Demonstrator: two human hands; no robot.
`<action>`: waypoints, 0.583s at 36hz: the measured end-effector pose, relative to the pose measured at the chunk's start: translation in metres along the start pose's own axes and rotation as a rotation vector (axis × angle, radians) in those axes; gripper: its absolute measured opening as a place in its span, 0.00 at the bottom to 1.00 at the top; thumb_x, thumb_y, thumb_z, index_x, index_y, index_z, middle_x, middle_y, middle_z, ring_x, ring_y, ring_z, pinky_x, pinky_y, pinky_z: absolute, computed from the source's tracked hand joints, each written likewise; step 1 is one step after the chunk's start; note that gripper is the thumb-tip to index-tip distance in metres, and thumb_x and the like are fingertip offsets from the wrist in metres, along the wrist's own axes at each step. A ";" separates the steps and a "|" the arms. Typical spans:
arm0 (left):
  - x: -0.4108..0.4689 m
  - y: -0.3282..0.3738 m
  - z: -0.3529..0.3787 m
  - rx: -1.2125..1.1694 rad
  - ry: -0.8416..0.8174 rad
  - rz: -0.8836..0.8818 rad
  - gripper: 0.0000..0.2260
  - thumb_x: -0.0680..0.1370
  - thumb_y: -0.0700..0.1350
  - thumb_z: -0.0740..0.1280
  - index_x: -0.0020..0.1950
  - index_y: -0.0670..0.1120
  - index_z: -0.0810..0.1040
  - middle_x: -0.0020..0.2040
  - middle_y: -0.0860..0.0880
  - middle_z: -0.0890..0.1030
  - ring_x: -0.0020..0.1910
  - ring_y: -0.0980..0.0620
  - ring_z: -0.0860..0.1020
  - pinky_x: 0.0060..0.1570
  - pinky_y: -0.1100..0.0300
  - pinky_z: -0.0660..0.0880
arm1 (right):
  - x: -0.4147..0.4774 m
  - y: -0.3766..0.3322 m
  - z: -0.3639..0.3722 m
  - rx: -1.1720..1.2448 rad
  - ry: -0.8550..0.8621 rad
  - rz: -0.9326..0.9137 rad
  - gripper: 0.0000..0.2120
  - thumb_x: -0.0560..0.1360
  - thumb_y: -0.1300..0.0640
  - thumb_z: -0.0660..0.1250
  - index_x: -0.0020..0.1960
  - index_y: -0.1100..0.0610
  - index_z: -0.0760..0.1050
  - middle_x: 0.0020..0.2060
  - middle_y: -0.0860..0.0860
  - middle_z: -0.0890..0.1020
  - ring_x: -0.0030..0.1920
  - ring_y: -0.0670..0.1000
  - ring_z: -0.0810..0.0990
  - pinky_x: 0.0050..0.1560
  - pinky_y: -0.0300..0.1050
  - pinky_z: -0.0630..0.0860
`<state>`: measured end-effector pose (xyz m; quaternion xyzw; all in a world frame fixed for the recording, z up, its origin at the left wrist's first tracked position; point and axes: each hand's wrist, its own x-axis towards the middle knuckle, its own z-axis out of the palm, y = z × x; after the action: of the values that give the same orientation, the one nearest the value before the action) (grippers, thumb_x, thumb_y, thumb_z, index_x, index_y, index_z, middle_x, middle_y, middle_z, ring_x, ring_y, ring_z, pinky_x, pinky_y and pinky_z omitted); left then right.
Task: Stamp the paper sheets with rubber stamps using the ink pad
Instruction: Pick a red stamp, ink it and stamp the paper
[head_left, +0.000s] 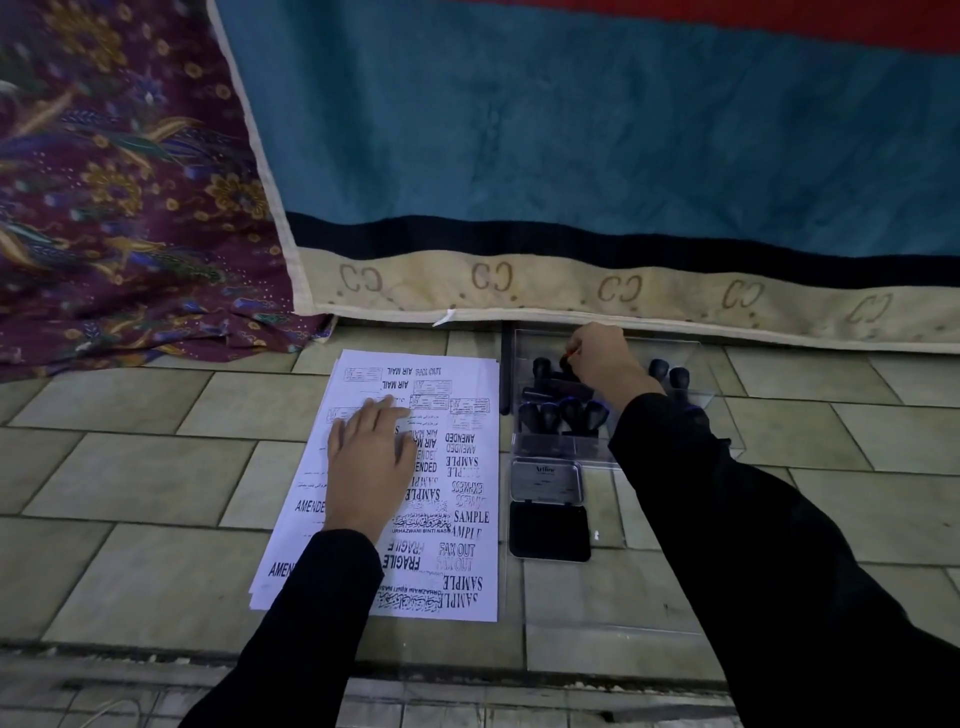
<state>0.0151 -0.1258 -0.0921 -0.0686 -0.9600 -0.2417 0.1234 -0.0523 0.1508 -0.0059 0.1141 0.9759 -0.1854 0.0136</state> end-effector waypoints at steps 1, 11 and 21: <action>0.000 0.000 0.000 0.000 0.000 0.001 0.13 0.78 0.46 0.60 0.62 0.49 0.74 0.69 0.50 0.71 0.71 0.51 0.64 0.72 0.47 0.53 | 0.000 0.000 0.001 -0.013 -0.014 -0.001 0.09 0.75 0.64 0.64 0.53 0.67 0.78 0.51 0.63 0.80 0.52 0.60 0.78 0.49 0.48 0.75; -0.001 0.004 -0.003 0.077 0.065 0.009 0.12 0.76 0.45 0.64 0.59 0.48 0.78 0.61 0.47 0.74 0.66 0.46 0.67 0.68 0.47 0.59 | -0.005 0.027 -0.021 0.055 0.311 0.011 0.10 0.75 0.67 0.59 0.49 0.67 0.78 0.45 0.63 0.81 0.46 0.61 0.80 0.44 0.47 0.75; -0.003 0.010 -0.008 0.233 0.074 0.038 0.12 0.76 0.46 0.64 0.59 0.49 0.79 0.52 0.48 0.77 0.52 0.46 0.73 0.49 0.50 0.68 | -0.015 0.080 -0.029 -0.066 0.163 0.244 0.06 0.72 0.64 0.65 0.45 0.67 0.76 0.45 0.65 0.80 0.46 0.61 0.79 0.37 0.43 0.68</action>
<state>0.0217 -0.1208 -0.0819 -0.0628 -0.9750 -0.1283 0.1702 -0.0188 0.2308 -0.0071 0.2458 0.9583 -0.1402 -0.0396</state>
